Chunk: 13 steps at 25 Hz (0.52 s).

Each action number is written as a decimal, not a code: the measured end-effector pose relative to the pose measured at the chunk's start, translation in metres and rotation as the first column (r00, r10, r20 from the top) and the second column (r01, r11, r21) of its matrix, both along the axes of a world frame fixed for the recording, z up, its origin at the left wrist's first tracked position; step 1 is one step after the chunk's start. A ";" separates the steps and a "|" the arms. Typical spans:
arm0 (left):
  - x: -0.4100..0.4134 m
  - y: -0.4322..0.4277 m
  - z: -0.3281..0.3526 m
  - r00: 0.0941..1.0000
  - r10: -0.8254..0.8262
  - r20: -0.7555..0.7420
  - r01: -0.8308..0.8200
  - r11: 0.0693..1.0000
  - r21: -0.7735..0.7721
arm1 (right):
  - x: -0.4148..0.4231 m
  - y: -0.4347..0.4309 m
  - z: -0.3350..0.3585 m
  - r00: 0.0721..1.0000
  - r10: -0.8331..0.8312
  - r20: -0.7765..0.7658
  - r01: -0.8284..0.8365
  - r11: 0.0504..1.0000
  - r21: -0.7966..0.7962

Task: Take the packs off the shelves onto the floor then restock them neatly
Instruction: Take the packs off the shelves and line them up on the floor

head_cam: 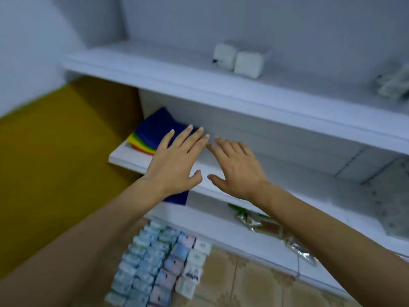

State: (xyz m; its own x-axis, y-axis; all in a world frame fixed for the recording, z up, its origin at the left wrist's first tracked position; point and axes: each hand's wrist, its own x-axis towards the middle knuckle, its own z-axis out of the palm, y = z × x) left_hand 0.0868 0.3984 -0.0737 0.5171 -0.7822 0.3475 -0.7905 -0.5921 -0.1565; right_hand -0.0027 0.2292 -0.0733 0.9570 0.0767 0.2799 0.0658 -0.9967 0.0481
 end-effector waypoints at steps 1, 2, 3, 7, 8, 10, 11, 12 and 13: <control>-0.007 -0.016 0.022 0.999 -0.021 0.041 0.022 0.999 -0.035 | -0.010 -0.012 0.023 0.998 -0.044 0.047 0.044 0.999 0.004; -0.017 -0.035 0.047 0.995 -0.057 0.078 0.063 0.996 -0.064 | -0.024 -0.027 0.048 0.991 -0.084 0.107 0.085 0.996 -0.001; -0.027 -0.053 0.069 0.990 -0.091 0.106 0.101 0.991 -0.087 | -0.041 -0.042 0.069 0.979 -0.116 0.167 0.120 0.993 -0.015; -0.098 -0.123 0.140 0.961 -0.183 0.207 0.222 0.958 -0.180 | -0.135 -0.100 0.135 0.925 -0.233 0.299 0.260 0.964 -0.055; -0.121 -0.139 0.153 0.951 -0.208 0.227 0.253 0.949 -0.189 | -0.161 -0.113 0.148 0.913 -0.268 0.308 0.301 0.951 -0.064; -0.164 -0.168 0.176 0.925 -0.263 0.274 0.323 0.924 -0.205 | -0.212 -0.138 0.170 0.889 -0.310 0.337 0.359 0.929 -0.093; -0.185 -0.180 0.185 0.913 -0.284 0.292 0.352 0.911 -0.214 | -0.235 -0.149 0.179 0.880 -0.323 0.347 0.380 0.919 -0.108; -0.207 -0.193 0.194 0.903 -0.298 0.308 0.374 0.899 -0.227 | -0.259 -0.161 0.188 0.871 -0.338 0.358 0.400 0.909 -0.114; -0.227 -0.203 0.202 0.896 -0.307 0.321 0.391 0.889 -0.240 | -0.279 -0.172 0.197 0.863 -0.350 0.363 0.415 0.903 -0.115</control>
